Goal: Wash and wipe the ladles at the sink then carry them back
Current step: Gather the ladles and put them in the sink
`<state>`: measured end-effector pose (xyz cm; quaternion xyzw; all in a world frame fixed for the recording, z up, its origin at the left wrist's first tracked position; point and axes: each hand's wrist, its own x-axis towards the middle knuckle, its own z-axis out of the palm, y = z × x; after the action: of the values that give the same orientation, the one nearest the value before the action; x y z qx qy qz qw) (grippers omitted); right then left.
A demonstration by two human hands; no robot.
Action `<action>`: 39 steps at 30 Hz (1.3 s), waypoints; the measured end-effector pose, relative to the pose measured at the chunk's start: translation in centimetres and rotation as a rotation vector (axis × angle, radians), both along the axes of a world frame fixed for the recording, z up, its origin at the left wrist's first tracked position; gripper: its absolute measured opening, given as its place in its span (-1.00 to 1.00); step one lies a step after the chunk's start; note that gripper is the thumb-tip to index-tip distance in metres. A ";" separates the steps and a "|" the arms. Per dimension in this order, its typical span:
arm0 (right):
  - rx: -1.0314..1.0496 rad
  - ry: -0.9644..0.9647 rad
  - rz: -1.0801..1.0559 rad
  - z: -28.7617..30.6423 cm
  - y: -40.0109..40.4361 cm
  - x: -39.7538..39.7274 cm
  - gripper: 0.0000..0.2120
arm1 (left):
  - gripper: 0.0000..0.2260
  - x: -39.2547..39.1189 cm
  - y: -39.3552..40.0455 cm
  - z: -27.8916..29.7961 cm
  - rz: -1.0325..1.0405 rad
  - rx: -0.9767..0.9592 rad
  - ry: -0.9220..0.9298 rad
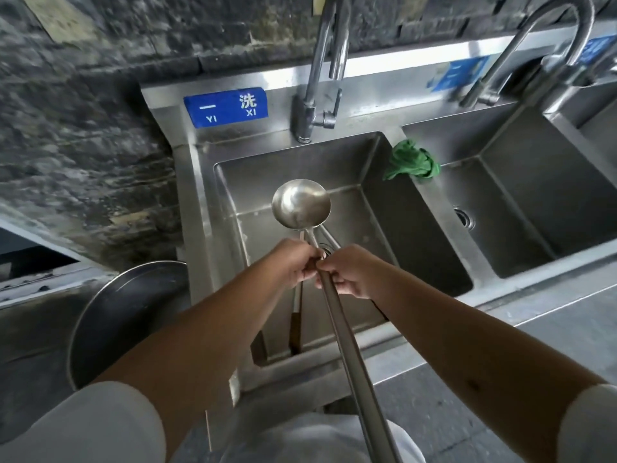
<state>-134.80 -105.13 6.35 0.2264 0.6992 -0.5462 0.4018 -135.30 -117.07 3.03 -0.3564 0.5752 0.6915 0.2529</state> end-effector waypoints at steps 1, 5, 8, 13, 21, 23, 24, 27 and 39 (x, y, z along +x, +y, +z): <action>-0.007 -0.016 0.002 -0.8 0.0 -0.8 -0.87 | -0.91 -0.7 0.2 -0.6 -0.008 -0.007 -0.005; -0.040 -0.079 0.010 -5.0 0.1 -4.8 -0.88 | -0.88 -4.7 0.8 -3.8 -0.037 -0.065 0.003; -0.044 -0.090 0.009 -7.8 -0.3 -6.6 -0.95 | -0.88 -6.5 0.7 -6.0 -0.082 -0.100 0.006; -0.062 -0.138 -0.034 -12.3 -1.4 -9.6 -0.94 | -0.90 -9.3 -0.2 -10.8 -0.153 -0.179 0.026; -0.039 -0.191 -0.046 -18.9 -3.7 -11.8 -0.90 | -0.93 -10.9 -2.5 -16.5 -0.187 -0.235 0.060; -0.039 -0.192 -0.051 -20.0 -4.2 -11.8 -0.90 | -0.98 -10.9 -2.9 -17.5 -0.177 -0.233 0.056; -0.039 -0.191 -0.042 -20.5 -4.3 -11.8 -0.91 | -0.94 -10.9 -3.0 -18.1 -0.172 -0.234 0.053; -0.028 -0.190 -0.030 -21.5 -4.4 -12.0 -0.91 | -0.84 -11.0 -3.2 -19.1 -0.164 -0.240 0.070; 0.213 -0.036 0.224 -20.9 -4.6 -13.4 -0.82 | -0.81 -12.3 -3.7 -18.5 -0.160 -0.247 0.022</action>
<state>-148.20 -109.73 -14.54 0.1983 0.7667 -0.4168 0.4464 -147.56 -120.81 -15.50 -0.3300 0.6852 0.5971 0.2551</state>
